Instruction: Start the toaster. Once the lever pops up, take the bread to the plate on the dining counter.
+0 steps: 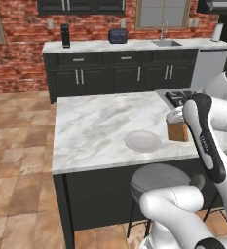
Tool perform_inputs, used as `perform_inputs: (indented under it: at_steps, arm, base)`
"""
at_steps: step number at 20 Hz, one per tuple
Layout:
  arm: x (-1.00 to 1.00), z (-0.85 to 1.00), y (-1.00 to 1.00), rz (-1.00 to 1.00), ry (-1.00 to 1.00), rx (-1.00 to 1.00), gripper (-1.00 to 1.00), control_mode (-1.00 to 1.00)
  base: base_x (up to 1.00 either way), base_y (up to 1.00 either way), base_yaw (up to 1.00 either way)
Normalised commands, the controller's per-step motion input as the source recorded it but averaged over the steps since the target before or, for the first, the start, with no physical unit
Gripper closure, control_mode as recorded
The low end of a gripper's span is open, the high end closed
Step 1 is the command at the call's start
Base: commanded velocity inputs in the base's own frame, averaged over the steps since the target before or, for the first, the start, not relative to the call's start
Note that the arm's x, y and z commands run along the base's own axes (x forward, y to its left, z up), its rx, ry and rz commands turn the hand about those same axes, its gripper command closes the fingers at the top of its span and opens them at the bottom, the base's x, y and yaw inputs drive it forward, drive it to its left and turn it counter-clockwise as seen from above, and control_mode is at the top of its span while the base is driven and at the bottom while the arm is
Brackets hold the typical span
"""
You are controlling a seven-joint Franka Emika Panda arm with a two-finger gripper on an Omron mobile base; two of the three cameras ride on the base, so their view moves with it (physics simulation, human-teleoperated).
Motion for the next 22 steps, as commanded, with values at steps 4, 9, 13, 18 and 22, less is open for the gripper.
perform_inputs:
  at_steps: [4, 9, 13, 18, 22]
  arm:
    - [0.57, -0.49, -0.03, 0.19, -0.15, 0.00, 1.00, -1.00]
    - [0.63, -0.52, 0.00, 0.16, -0.03, 0.00, 1.00, -1.00]
    - [0.62, -0.24, 0.00, 0.14, 0.00, 0.10, 1.00, -1.00]
    - [0.61, -0.21, 0.00, 0.11, 0.00, 0.10, 1.00, -1.00]
    - [0.47, -0.18, 0.00, 0.12, 0.00, 0.11, 1.00, -1.00]
  base:
    - [0.00, 0.00, 0.00]
    - [0.00, 0.00, 0.00]
    - [0.00, 0.00, 0.00]
    - [0.00, 0.00, 0.00]
    - [0.00, 0.00, 0.00]
